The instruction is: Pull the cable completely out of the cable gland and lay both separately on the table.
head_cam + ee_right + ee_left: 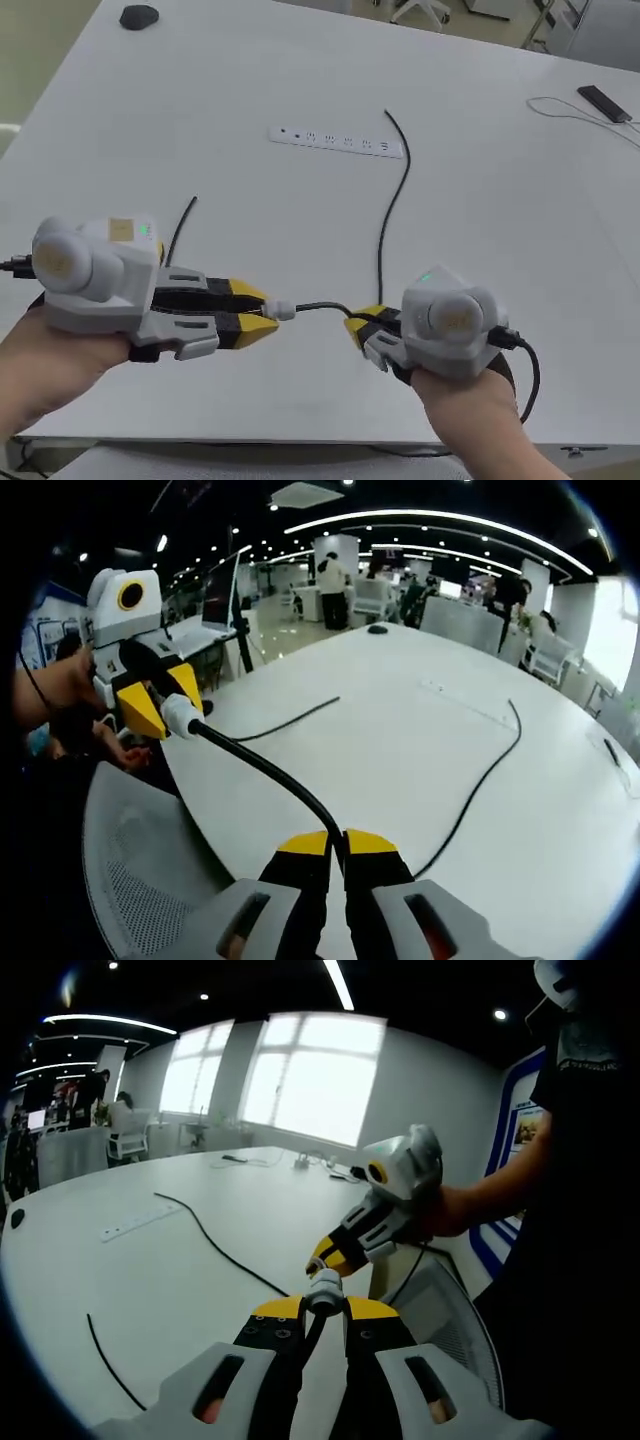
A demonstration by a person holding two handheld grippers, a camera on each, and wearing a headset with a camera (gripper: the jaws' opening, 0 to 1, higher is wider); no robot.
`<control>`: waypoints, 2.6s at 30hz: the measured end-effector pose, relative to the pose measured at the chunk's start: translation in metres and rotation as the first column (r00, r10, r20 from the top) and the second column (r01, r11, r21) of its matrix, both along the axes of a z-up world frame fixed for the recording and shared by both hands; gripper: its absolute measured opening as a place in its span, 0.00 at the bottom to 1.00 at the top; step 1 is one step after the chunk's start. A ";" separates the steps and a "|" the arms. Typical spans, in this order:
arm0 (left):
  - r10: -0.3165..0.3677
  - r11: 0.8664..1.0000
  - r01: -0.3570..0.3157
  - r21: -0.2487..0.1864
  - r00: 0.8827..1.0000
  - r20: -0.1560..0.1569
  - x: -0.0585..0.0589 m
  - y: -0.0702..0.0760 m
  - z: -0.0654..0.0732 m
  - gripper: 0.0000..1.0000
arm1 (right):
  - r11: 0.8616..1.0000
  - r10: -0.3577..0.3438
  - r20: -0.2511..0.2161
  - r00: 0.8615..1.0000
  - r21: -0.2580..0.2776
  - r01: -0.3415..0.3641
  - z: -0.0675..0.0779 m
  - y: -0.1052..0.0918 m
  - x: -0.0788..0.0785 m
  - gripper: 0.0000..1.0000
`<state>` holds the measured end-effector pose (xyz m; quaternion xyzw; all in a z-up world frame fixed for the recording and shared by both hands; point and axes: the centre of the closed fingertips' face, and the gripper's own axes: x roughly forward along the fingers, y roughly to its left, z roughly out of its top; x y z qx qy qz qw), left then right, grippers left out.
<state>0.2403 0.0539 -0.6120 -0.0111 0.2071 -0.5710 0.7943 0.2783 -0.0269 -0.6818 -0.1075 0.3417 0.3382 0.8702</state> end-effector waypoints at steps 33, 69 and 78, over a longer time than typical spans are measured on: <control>0.006 1.000 -0.006 0.004 1.000 -0.013 0.005 0.009 0.001 0.15 | 0.900 0.401 0.270 0.875 -0.295 -0.322 0.060 0.073 -0.024 0.10; 0.007 0.999 -0.007 0.033 1.000 0.010 0.006 0.008 -0.002 0.14 | 0.936 0.331 0.224 0.917 -0.201 -0.289 0.054 0.070 -0.021 0.00; 0.021 0.999 -0.021 0.033 1.000 0.009 0.008 0.010 0.000 0.14 | 0.957 0.269 0.201 0.942 -0.165 -0.238 0.047 0.057 -0.014 0.00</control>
